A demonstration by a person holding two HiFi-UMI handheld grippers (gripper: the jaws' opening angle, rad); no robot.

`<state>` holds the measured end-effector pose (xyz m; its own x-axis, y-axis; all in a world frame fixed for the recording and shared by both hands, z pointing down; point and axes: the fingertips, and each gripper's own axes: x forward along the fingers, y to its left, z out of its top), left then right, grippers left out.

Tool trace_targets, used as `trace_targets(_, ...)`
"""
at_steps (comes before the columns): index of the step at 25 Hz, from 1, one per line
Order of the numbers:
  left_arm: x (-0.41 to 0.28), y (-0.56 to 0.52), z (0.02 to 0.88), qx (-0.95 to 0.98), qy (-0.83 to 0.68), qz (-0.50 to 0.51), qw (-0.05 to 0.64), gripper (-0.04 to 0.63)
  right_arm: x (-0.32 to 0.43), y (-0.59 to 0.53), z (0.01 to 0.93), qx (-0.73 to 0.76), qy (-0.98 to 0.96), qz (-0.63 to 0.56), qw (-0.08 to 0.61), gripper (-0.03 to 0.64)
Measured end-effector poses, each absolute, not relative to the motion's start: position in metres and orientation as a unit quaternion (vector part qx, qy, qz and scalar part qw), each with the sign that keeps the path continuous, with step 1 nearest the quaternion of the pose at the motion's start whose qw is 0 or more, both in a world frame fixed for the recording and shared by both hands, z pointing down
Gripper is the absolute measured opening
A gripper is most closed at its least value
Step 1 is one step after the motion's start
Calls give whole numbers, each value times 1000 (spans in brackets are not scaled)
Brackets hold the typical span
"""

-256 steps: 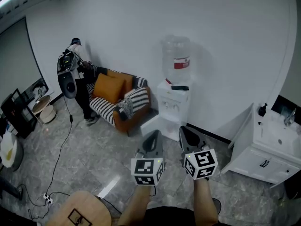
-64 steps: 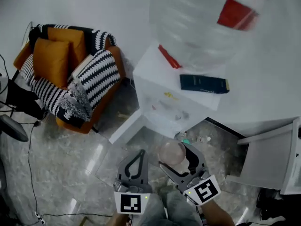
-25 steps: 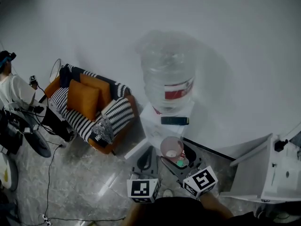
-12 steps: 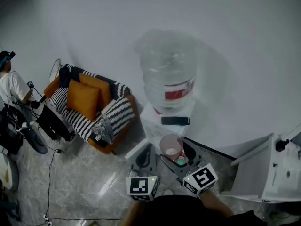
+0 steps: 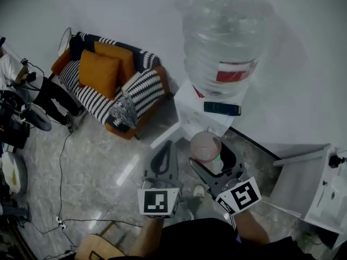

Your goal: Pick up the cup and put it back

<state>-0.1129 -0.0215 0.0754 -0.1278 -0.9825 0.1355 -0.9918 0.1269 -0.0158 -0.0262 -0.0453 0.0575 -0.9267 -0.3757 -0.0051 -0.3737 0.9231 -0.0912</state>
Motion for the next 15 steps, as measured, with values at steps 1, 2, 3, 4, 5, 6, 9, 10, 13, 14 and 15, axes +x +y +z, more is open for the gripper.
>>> trace_targets(1, -120, -22, 83, 660, -748, 54, 52, 12, -33, -45, 65, -191, 980, -45, 9, 359)
trace_targets(2, -126, -24, 92, 663, -745, 52, 56, 12, -38, -44, 74, -193, 980, -46, 7, 359)
trace_targets(3, -130, -27, 103, 667, -741, 50, 59, 12, -44, -44, 85, -195, 980, -47, 3, 359)
trace_targets(4, -135, -30, 117, 673, -735, 49, 62, 12, -49, -44, 98, -198, 979, -48, 0, 359)
trace_targets(5, -138, -35, 136, 679, -729, 51, 68, 12, -54, -45, 112, -201, 978, -49, -4, 359)
trace_targets(6, -140, -40, 158, 686, -722, 57, 74, 12, -59, -46, 128, -202, 978, -49, -7, 359)
trace_targets(9, -145, -53, 229, 705, -698, 80, 93, 12, -69, -50, 187, -214, 975, -60, -27, 359)
trace_targets(10, -144, -52, 252, 712, -690, 86, 101, 12, -69, -49, 209, -221, 972, -69, -36, 359)
trace_targets(13, -145, -57, 321, 723, -675, 103, 103, 12, -69, -54, 279, -240, 966, -81, -49, 359)
trace_targets(14, -147, -60, 343, 722, -676, 104, 103, 12, -70, -57, 302, -246, 965, -84, -46, 359)
trace_targets(15, -147, -61, 365, 720, -677, 103, 107, 12, -71, -57, 325, -251, 963, -91, -44, 359)
